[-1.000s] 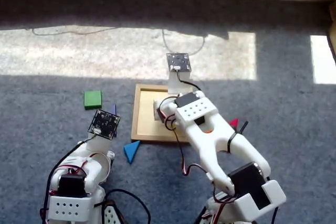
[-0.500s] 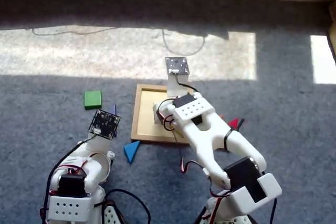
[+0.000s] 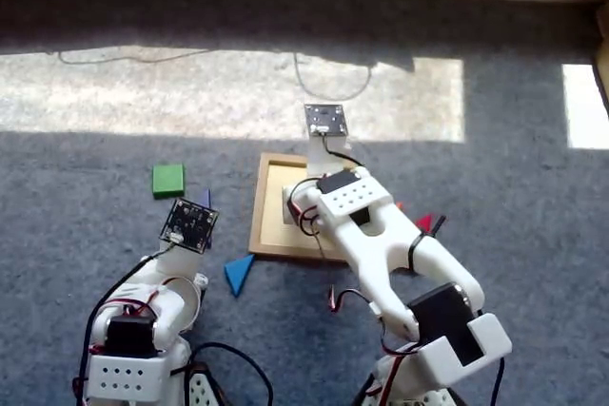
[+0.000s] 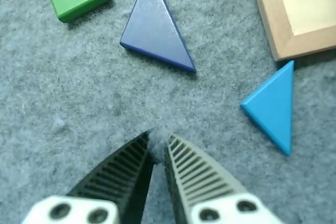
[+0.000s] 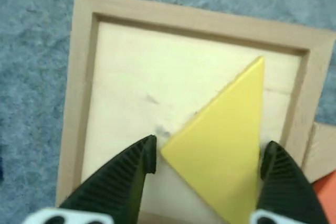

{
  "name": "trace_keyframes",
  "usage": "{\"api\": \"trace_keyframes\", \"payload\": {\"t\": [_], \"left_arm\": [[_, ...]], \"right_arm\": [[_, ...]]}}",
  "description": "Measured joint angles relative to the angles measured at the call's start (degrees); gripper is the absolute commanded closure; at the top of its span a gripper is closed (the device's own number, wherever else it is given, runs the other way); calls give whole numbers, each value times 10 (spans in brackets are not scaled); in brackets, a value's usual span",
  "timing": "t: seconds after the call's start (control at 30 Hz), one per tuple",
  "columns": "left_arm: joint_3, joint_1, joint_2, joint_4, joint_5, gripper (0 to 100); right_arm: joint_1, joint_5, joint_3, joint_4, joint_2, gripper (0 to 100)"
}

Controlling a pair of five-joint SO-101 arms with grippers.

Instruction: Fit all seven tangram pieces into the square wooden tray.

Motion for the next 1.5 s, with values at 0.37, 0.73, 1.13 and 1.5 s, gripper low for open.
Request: {"api": "trace_keyframes", "payload": {"t": [0.37,0.73,1.13,1.5], "left_arm": [[0,0,0,0,0,994],[0,0,0,0,0,994],[0,0,0,0,0,994],[0,0,0,0,0,994]], "right_arm": [[2,40,-4,25,0,623],[3,132,-33,40,0,783],[-33,162,-38,42,-10,857],[-73,162,38,20,-164,877]]}}
